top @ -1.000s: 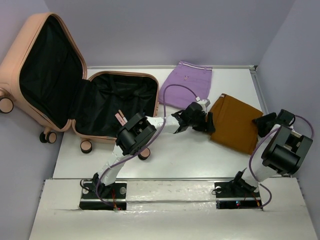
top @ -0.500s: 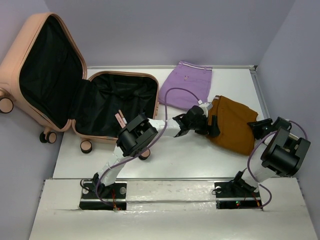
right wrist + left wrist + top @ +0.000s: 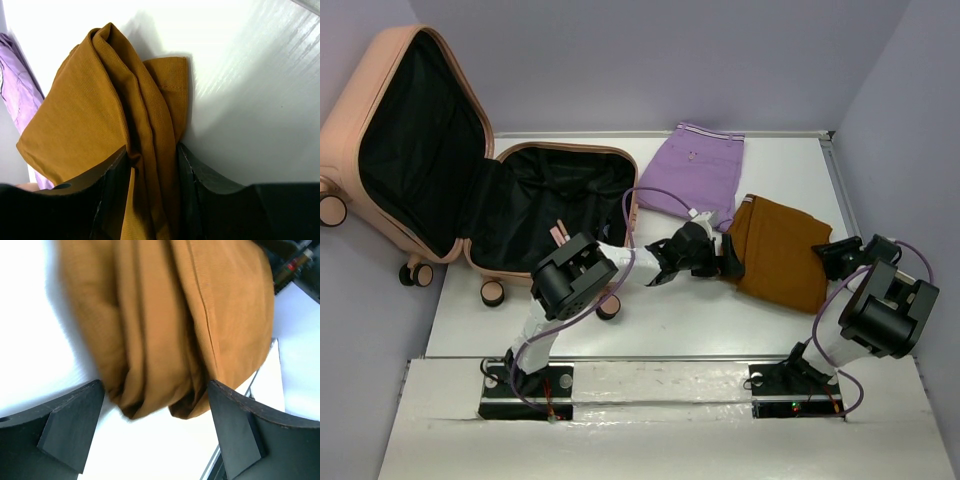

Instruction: Pack the luggage

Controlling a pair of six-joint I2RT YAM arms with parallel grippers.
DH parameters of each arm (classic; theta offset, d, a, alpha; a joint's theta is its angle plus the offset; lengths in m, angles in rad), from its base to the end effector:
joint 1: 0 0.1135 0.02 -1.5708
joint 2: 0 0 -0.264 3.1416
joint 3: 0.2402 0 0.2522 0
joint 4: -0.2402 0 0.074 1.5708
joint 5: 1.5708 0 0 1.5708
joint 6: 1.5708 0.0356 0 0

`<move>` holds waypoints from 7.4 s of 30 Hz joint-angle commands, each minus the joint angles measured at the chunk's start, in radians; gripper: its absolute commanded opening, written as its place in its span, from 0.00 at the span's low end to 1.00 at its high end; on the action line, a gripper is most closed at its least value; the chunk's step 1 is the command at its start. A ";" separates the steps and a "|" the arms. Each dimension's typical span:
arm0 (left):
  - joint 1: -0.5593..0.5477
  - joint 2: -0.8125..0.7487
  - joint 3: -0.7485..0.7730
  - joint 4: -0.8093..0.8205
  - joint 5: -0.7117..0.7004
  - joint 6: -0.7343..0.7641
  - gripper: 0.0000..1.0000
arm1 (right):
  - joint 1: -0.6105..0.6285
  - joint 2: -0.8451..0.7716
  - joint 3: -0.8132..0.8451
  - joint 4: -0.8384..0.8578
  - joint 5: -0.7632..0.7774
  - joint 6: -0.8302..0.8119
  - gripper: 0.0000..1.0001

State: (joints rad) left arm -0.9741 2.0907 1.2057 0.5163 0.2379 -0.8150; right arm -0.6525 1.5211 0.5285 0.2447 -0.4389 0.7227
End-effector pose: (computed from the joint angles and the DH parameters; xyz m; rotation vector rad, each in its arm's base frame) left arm 0.2482 -0.3803 0.1519 0.3547 2.1799 -1.3418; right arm 0.2228 -0.1512 0.1326 1.2762 1.9036 0.5434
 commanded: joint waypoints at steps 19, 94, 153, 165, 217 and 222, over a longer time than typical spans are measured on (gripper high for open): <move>-0.012 0.109 0.069 0.070 0.127 -0.043 0.99 | 0.062 -0.036 -0.013 -0.131 0.031 -0.068 0.47; 0.309 -0.857 -0.069 -0.464 -0.143 0.269 0.06 | 0.867 -0.466 0.355 -0.045 0.104 0.143 0.07; 0.235 -1.039 -0.253 -0.590 -0.287 0.306 0.99 | 0.752 0.254 0.463 -0.300 0.358 -0.154 0.11; 0.023 -0.712 -0.019 -0.637 -0.414 0.330 0.99 | 0.467 -0.356 0.047 -0.422 0.287 -0.180 0.07; 0.121 -0.049 0.046 -0.349 -0.061 0.206 0.27 | 0.329 0.452 0.533 -0.255 -0.099 -0.091 0.88; 0.147 -0.081 0.035 -0.367 -0.098 0.226 0.09 | 0.329 0.467 0.486 -0.154 -0.221 -0.057 0.84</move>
State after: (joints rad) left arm -0.8478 2.0682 1.2675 0.2131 0.1776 -0.6239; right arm -0.3264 1.9278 1.0843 0.1001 -0.5278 0.6369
